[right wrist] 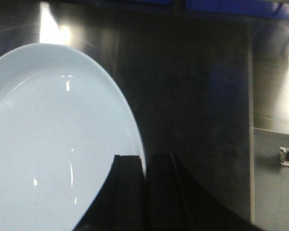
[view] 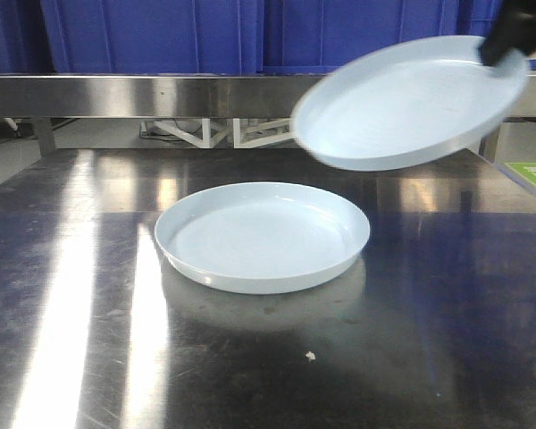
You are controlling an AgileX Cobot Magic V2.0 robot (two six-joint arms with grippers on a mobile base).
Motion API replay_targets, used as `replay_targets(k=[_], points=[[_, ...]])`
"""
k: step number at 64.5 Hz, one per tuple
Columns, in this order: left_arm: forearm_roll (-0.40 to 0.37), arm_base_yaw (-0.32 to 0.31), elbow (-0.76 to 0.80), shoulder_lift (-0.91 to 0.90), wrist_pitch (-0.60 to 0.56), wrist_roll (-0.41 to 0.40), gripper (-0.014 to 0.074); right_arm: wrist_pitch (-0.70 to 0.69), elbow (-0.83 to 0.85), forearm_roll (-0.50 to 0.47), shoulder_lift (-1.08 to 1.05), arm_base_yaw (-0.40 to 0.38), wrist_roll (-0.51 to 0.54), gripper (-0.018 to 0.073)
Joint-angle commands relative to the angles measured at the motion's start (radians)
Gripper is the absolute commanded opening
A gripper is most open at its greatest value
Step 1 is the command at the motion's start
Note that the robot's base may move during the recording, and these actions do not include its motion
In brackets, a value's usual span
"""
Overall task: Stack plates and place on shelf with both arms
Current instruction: 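Lift the white plate high with the right gripper and hold it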
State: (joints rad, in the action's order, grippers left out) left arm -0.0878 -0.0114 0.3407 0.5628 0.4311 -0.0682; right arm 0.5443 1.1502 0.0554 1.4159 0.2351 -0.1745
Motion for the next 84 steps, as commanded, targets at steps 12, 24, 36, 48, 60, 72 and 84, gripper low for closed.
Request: replay_targets(k=[12,24,36,48,60,72,84], points=[[-0.007,-0.004,0.029,0.001,-0.068,-0.007,0.0087,-0.086,0.068,0.007,0.083,0.178,0.006,0.0021],[-0.007,-0.004,0.029,0.001,-0.068,-0.007,0.0087,-0.098,0.069,0.007,0.191,0.215,0.006,0.0158],[-0.007,-0.004,0.029,0.001,-0.068,-0.007,0.0087,-0.077,0.069,0.007,0.268,0.222,0.006,0.0470],[-0.007,-0.004,0.029,0.001,-0.068,-0.007,0.0087,-0.058,0.069,0.007,0.324,0.222,0.006,0.0440],[-0.007,-0.004,0.029,0.001,-0.068,-0.007,0.0087,-0.059,0.069,0.007,0.348,0.222,0.006,0.0358],[-0.007,-0.004,0.029,0.001,-0.068,-0.007,0.0087,-0.062,0.069,0.007,0.357,0.222,0.006,0.0078],[-0.007,-0.004,0.029,0.001,-0.068,-0.007,0.0087,-0.112,0.079,0.007,0.296,0.222,0.006,0.0028]])
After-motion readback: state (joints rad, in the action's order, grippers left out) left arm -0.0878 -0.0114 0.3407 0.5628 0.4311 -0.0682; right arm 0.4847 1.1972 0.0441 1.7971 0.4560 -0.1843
